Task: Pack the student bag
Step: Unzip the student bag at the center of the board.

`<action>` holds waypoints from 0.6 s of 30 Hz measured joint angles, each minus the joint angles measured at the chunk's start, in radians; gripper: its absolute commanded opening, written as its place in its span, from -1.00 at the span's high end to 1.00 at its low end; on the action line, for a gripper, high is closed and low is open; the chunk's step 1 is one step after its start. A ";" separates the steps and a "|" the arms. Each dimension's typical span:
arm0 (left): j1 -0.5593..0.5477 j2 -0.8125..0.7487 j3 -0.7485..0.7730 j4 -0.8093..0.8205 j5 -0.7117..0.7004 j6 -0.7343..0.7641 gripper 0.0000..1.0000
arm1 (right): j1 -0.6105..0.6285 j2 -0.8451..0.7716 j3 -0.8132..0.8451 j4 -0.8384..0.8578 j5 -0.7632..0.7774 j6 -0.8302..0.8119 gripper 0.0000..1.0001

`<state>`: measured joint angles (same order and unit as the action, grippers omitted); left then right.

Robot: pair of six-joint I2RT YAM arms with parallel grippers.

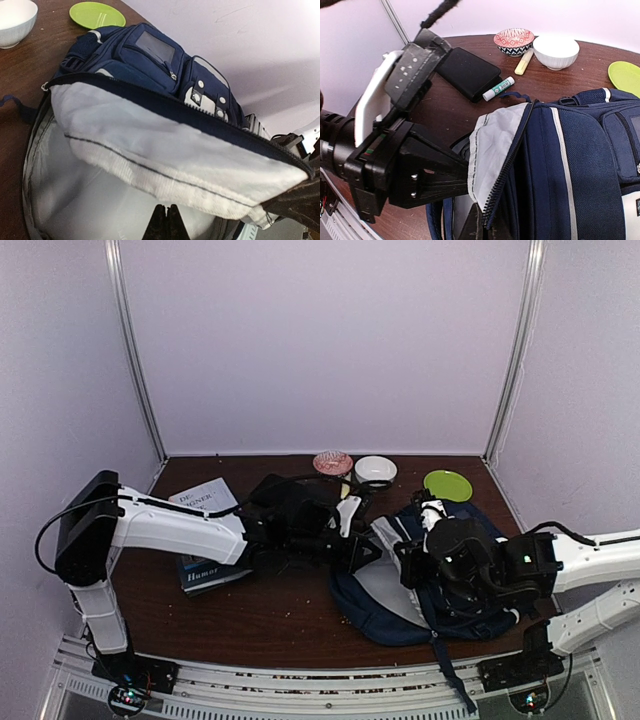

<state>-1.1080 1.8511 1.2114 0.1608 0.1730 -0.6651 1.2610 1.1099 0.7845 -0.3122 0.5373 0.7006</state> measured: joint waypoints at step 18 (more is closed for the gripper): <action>0.038 0.101 0.077 0.072 0.108 0.019 0.95 | -0.005 -0.152 -0.019 -0.084 -0.232 -0.099 0.25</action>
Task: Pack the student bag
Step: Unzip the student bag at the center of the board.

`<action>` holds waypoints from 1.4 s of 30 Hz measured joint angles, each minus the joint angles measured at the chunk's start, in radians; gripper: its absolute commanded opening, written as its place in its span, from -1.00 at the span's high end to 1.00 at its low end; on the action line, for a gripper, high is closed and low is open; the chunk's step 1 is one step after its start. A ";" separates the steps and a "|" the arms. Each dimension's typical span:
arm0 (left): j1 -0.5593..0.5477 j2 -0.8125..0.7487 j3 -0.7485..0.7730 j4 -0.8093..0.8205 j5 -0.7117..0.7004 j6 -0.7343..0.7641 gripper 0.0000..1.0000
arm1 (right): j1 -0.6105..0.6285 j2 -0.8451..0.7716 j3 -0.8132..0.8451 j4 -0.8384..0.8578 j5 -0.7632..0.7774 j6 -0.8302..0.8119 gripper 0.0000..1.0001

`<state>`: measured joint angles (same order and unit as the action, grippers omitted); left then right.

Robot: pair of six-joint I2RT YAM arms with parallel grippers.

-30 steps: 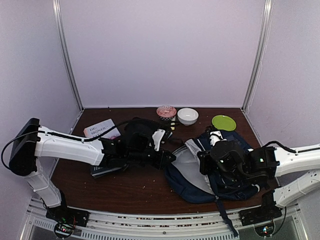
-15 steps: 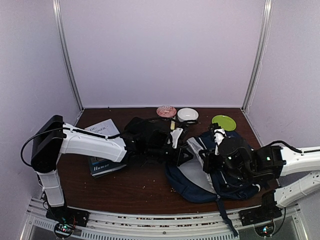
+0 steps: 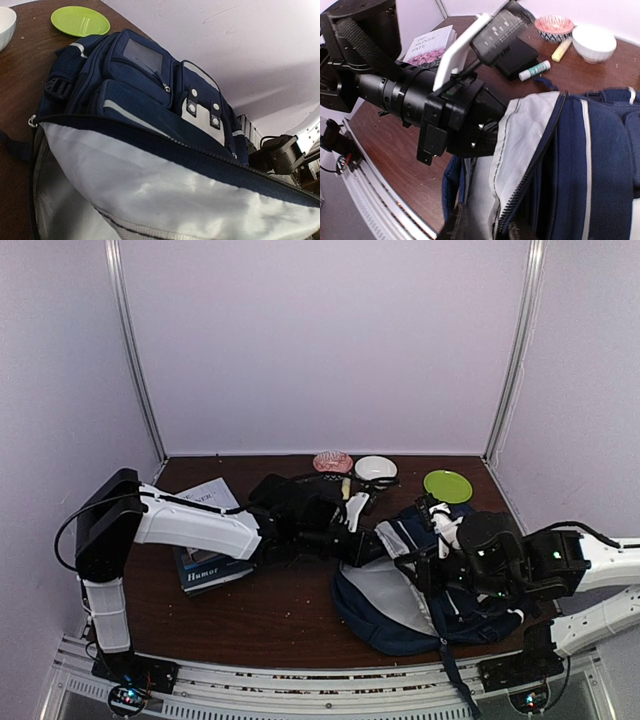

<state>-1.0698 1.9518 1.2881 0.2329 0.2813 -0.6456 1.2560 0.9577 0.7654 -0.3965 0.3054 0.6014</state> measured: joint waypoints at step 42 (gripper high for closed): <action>0.005 0.002 -0.056 0.164 0.169 0.049 0.84 | -0.360 0.041 -0.028 0.053 -0.513 0.259 0.30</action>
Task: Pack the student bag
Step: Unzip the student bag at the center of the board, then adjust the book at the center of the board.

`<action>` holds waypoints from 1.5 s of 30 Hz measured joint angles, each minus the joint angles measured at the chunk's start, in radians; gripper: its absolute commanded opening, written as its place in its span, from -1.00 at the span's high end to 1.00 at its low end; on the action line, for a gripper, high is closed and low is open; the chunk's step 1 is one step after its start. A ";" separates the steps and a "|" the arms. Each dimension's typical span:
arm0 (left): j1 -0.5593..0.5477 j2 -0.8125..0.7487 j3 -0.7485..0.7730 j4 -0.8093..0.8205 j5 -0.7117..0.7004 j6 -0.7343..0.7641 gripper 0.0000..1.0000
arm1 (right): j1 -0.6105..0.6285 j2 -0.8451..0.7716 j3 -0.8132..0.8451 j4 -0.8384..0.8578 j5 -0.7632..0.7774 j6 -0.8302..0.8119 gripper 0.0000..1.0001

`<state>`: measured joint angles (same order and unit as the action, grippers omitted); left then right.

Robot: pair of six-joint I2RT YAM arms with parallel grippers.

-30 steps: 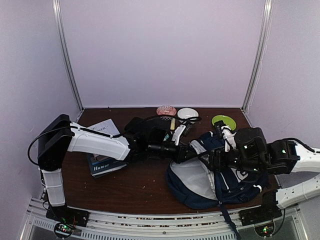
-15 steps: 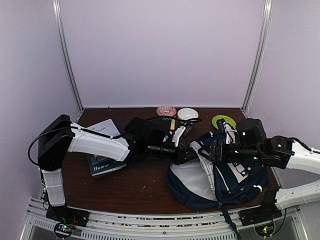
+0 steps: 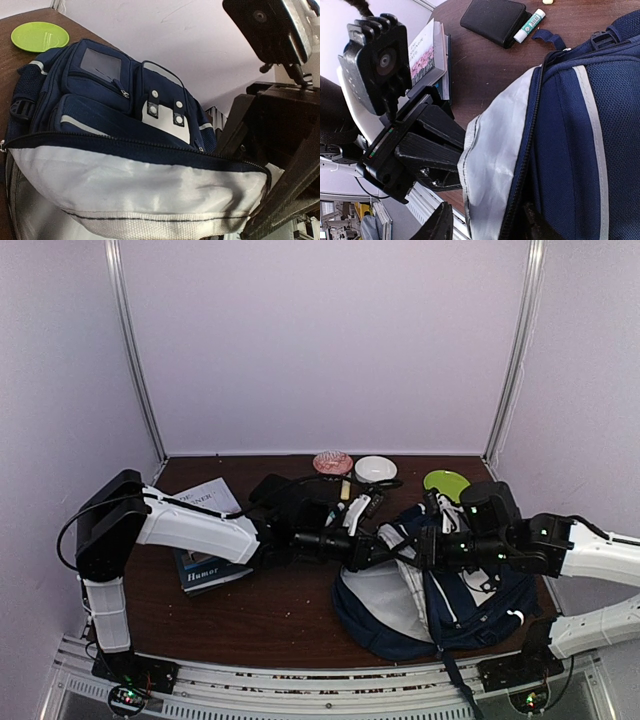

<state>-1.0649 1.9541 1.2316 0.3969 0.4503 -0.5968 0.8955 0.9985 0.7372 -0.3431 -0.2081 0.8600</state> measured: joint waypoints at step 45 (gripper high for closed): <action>0.242 -0.822 -0.367 -0.718 -0.782 -0.133 -0.96 | 0.262 0.356 0.460 -0.473 0.850 -0.367 1.00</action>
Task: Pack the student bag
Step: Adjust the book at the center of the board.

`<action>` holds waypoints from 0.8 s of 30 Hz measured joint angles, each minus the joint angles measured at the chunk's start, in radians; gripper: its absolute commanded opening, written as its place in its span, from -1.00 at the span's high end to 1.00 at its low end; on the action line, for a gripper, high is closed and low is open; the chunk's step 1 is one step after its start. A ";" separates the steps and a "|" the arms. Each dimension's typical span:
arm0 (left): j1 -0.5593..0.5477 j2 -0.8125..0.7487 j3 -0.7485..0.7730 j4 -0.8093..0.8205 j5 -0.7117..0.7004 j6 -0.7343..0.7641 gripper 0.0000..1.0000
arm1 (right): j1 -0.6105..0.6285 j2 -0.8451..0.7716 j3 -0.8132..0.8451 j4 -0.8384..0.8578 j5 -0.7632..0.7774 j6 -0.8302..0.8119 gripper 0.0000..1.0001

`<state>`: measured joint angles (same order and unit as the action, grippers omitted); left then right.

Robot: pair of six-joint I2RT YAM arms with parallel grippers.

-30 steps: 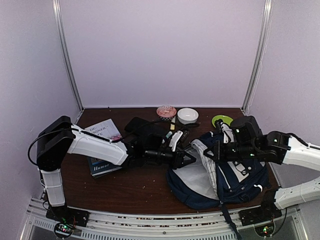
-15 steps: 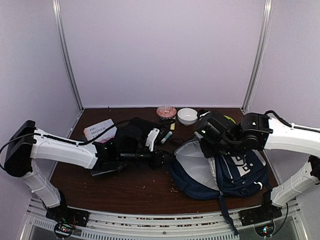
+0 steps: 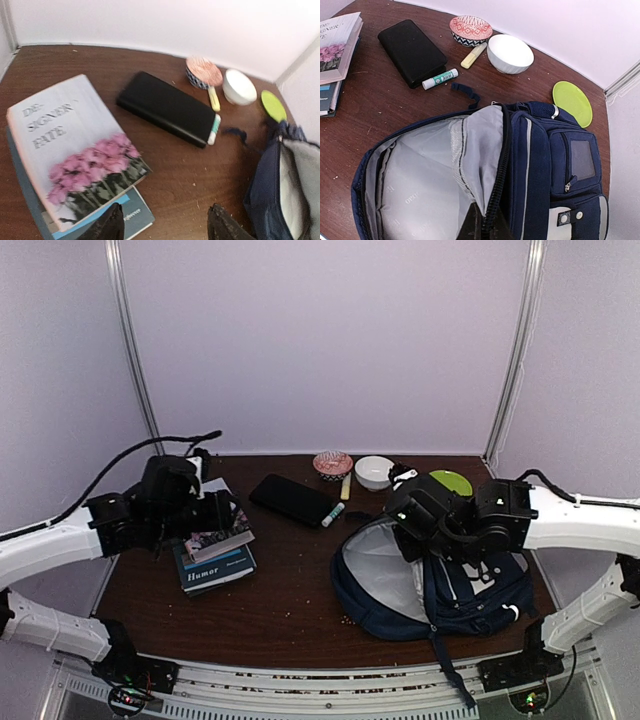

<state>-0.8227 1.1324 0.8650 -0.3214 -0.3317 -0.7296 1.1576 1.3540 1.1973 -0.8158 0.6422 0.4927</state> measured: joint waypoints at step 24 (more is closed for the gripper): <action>0.536 -0.079 -0.393 0.124 0.375 -0.320 -0.90 | -0.014 -0.061 -0.087 0.147 -0.071 -0.022 1.00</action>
<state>-0.2871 1.0538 0.4721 -0.1970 0.0437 -1.0500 1.1431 1.2930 1.1099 -0.6689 0.5716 0.4706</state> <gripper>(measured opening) 0.961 0.020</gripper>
